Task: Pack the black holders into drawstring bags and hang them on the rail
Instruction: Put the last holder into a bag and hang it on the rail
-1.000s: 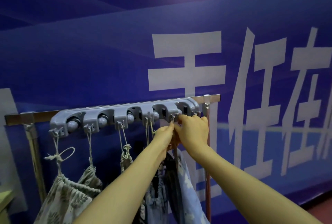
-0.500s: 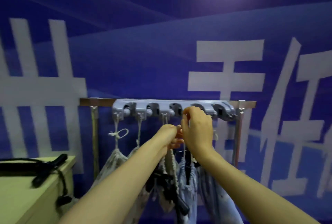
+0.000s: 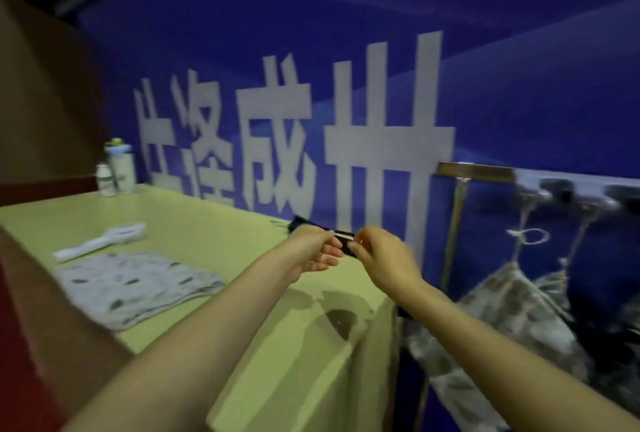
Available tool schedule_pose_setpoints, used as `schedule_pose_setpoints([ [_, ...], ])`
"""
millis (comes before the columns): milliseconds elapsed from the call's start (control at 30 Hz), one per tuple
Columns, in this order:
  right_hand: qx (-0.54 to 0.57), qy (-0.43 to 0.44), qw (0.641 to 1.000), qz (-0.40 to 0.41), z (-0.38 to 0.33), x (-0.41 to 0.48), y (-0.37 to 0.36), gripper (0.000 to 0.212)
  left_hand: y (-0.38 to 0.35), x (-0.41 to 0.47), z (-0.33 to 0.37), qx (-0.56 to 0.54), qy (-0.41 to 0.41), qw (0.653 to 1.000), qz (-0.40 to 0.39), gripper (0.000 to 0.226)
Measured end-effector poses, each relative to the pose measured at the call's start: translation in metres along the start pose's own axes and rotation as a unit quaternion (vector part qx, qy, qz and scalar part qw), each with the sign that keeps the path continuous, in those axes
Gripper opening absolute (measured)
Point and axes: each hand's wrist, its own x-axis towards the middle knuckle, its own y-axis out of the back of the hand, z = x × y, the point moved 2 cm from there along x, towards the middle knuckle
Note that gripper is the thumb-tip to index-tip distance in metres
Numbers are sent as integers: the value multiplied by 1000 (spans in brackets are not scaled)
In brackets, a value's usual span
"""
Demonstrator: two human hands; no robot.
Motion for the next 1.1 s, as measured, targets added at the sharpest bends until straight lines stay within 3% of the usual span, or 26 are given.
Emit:
schedule_pose_setpoints([
  [133,20,28,990,-139,-53,4,-85,33,97,-14,-37,24,34,992,123,25],
  [333,13,-43,984,-170,-70,6,-149,37,183,-16,-97,144,30,958,247,19],
  [467,-19,-50,985,-165,-66,12,-167,35,198,-4,-127,208,67,942,256,20],
  [600,-38,-26,987,-156,-65,21,-178,25,209,5,-141,337,103,892,284,23],
  [767,-58,-3,988,-140,-62,27,-193,19,228,9,-151,422,125,851,286,32],
  [867,-89,2,987,-137,-64,29,-195,19,238,9,-152,474,136,822,286,22],
  [1000,-85,-8,984,-156,-72,28,-197,24,244,4,-152,477,154,819,278,10],
  [1100,69,-30,985,-154,-93,27,-189,26,245,2,-147,432,139,839,301,12],
])
